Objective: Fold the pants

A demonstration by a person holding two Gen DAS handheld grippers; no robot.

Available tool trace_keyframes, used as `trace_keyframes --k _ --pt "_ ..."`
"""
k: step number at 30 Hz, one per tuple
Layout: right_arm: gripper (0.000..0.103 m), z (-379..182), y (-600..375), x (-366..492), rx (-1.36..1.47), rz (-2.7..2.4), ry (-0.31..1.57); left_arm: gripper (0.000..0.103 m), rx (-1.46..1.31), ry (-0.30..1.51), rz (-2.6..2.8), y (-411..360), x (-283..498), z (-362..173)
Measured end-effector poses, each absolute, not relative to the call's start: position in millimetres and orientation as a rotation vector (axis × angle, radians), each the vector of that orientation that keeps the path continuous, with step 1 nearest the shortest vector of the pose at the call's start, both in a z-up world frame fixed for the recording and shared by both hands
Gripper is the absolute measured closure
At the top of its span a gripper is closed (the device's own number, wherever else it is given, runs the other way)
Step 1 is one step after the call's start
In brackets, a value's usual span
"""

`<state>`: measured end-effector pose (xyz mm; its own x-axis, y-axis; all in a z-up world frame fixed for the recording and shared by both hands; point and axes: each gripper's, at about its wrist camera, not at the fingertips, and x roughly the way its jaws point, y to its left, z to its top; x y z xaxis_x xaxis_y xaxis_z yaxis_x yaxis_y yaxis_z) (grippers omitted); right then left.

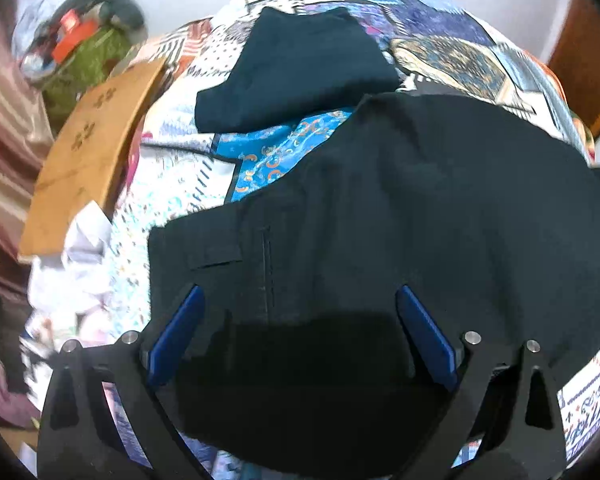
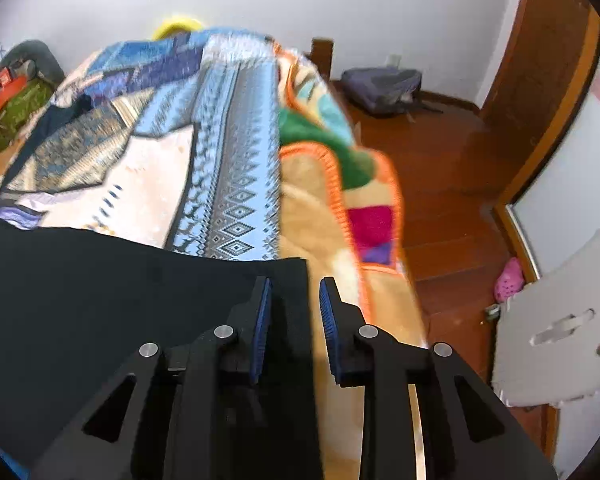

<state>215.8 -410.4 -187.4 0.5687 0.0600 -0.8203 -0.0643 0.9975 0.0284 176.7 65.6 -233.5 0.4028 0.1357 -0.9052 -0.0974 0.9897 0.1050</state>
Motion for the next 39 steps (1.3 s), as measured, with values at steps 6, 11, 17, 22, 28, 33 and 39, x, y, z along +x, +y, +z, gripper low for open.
trace_keyframes --k 6,11,17,22,28,33,39 --pt "0.046 -153 -416 155 0.139 0.121 0.897 0.005 0.077 1.074 0.039 39 189 -202" --pt "0.036 -161 -399 111 0.268 0.155 0.908 0.005 0.116 1.046 -0.073 3 201 -193" --pt "0.036 -198 -390 84 0.469 0.187 0.977 0.005 0.225 1.094 -0.193 -49 213 -208" --pt "0.036 -224 -396 93 0.613 0.177 1.026 0.005 0.299 1.129 -0.277 -90 229 -221" --pt "0.036 -235 -404 106 0.701 0.172 0.992 0.005 0.328 1.164 -0.384 -140 249 -230" --pt "0.037 -249 -412 117 0.797 0.164 0.961 0.005 0.34 1.18 -0.441 -172 260 -239" --pt "0.085 -248 -415 127 0.72 0.09 0.964 0.005 0.313 1.194 -0.468 -190 272 -239"
